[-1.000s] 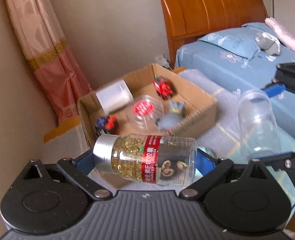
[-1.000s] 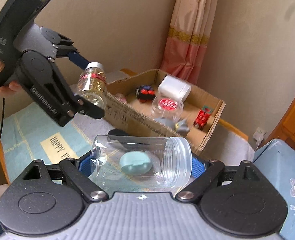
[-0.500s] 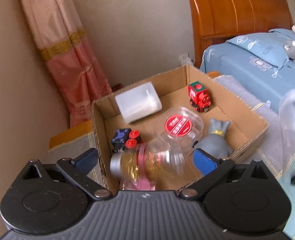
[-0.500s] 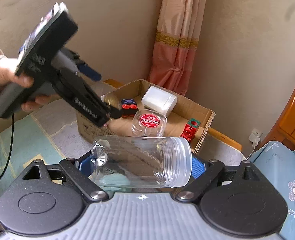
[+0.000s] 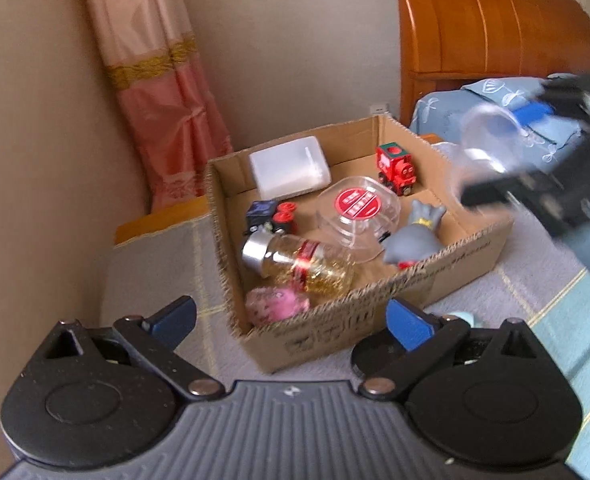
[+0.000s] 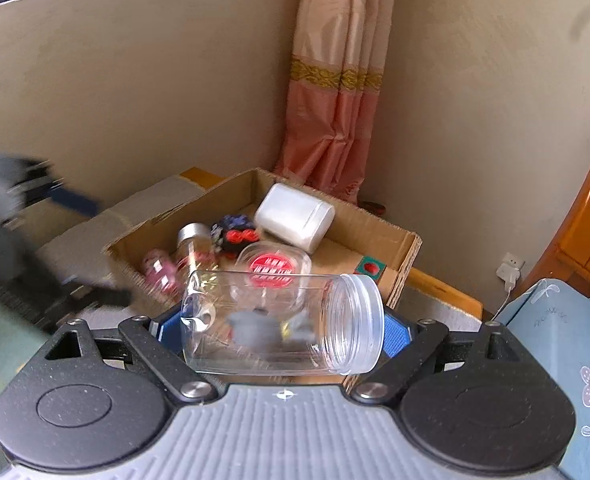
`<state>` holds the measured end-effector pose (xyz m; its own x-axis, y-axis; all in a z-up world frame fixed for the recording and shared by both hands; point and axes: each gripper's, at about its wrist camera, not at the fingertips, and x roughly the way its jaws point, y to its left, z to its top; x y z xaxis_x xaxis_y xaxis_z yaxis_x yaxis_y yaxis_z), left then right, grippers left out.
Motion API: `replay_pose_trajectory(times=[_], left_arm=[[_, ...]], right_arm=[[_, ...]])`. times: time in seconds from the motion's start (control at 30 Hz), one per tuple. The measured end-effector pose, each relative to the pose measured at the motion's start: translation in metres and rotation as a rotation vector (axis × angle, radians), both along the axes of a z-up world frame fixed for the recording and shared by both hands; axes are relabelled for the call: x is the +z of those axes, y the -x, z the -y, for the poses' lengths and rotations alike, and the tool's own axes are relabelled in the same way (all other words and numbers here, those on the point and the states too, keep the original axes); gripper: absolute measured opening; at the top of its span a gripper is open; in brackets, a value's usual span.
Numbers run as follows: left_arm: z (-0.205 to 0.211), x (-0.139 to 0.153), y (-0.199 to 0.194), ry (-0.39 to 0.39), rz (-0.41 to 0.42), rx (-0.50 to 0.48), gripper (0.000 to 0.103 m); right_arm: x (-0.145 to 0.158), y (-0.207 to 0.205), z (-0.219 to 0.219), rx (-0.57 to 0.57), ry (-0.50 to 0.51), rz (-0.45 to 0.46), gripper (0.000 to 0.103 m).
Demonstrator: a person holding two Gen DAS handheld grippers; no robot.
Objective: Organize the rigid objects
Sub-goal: 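Carry the capsule bottle and jar into the box and open both grippers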
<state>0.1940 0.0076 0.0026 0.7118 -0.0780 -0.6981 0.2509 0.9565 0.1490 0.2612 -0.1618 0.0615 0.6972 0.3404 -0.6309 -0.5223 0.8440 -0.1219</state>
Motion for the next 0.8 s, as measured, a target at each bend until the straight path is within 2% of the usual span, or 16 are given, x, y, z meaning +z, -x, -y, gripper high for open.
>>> replay_pose_trajectory(times=[0.5, 0.63, 0.7, 0.8], left_arm=[[-0.028, 0.007, 0.034, 0.052, 0.028, 0.132, 0.101], [-0.029, 0.005, 0.036, 0.067, 0.024, 0.144, 0.101], [-0.029, 0.005, 0.038, 0.072, 0.025, 0.142, 0.101], [-0.031, 0.005, 0.037, 0.076, 0.026, 0.151, 0.101]], right_arm=[[0.005, -0.127, -0.029, -0.047, 0.06, -0.026, 0.094], [-0.003, -0.146, -0.038, -0.016, 0.104, -0.035, 0.094], [-0.009, -0.153, -0.041, -0.037, 0.139, -0.044, 0.098], [-0.012, -0.153, -0.039, -0.044, 0.135, -0.055, 0.099]])
